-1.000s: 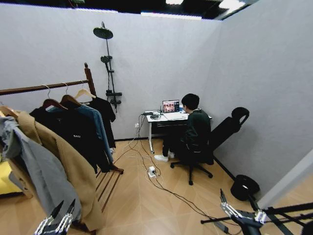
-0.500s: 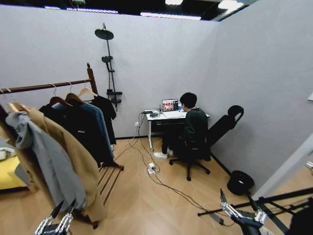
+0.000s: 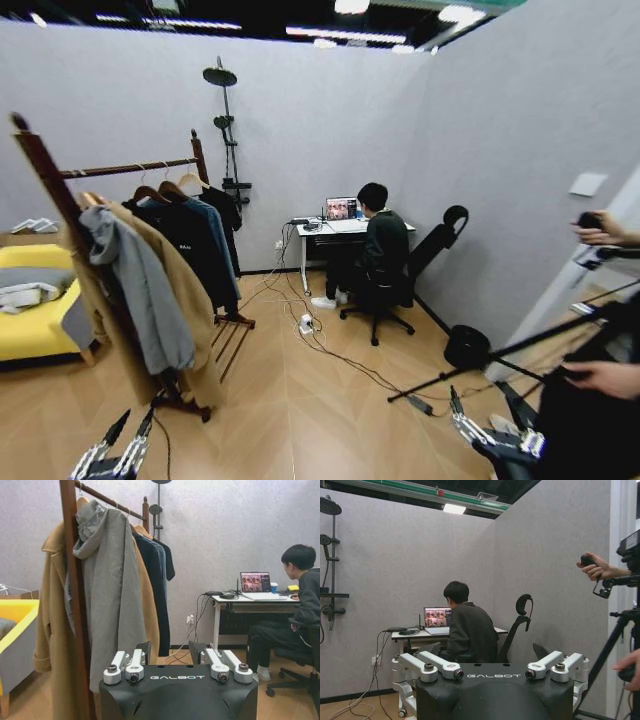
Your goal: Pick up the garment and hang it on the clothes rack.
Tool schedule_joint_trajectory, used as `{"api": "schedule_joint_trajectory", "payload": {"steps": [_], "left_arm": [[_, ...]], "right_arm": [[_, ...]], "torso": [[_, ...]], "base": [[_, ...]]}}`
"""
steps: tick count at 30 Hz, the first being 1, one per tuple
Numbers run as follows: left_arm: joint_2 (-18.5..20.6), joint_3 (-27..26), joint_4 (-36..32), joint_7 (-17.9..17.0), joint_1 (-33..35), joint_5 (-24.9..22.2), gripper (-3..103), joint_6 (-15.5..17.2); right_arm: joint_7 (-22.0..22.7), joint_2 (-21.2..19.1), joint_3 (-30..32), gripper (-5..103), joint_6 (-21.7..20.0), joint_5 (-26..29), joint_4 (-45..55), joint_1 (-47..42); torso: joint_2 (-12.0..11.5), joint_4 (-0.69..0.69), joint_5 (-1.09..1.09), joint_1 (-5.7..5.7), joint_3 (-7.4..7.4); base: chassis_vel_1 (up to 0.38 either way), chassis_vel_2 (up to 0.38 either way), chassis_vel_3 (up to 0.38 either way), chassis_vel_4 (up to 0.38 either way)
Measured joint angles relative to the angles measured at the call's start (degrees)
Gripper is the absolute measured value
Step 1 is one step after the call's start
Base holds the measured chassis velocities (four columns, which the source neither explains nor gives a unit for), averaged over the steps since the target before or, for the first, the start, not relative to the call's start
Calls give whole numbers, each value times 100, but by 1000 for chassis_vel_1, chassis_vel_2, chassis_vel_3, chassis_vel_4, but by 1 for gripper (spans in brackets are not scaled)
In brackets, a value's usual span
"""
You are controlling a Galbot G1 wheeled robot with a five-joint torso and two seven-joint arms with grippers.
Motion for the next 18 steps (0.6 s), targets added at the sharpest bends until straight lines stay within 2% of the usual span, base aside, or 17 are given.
{"api": "schedule_joint_trajectory", "payload": {"steps": [4,5,6,8,10,12,18], "left_arm": [[0,0,0,1,0,0,46,0],[0,0,0,-3,1,0,46,0],[0,0,0,-3,1,0,46,0],[0,0,0,2,1,0,46,0],[0,0,0,4,0,0,46,0],[0,0,0,0,0,0,46,0],[0,0,0,0,-1,0,46,0]], "right_arm": [[0,0,0,100,0,0,0,0],[0,0,0,100,0,0,0,0],[0,0,0,100,0,0,0,0],[1,0,0,100,0,0,0,-1],[1,1,0,100,0,0,0,-2],[1,0,0,100,0,0,0,1],[1,0,0,100,0,0,0,2]], "torso": [[4,-2,0,-6,-3],[4,3,-1,-7,-3],[4,3,-1,-7,-3],[4,-5,1,-7,-3],[5,-7,2,-8,-4],[2,3,-1,-5,-2],[-6,-1,-1,7,2]], "base": [[325,-329,-322,350],[265,-267,-301,245],[265,-267,-301,245],[171,-138,-196,161],[-17,-149,-61,59],[-19,8,-21,55],[-42,59,57,-54]]}}
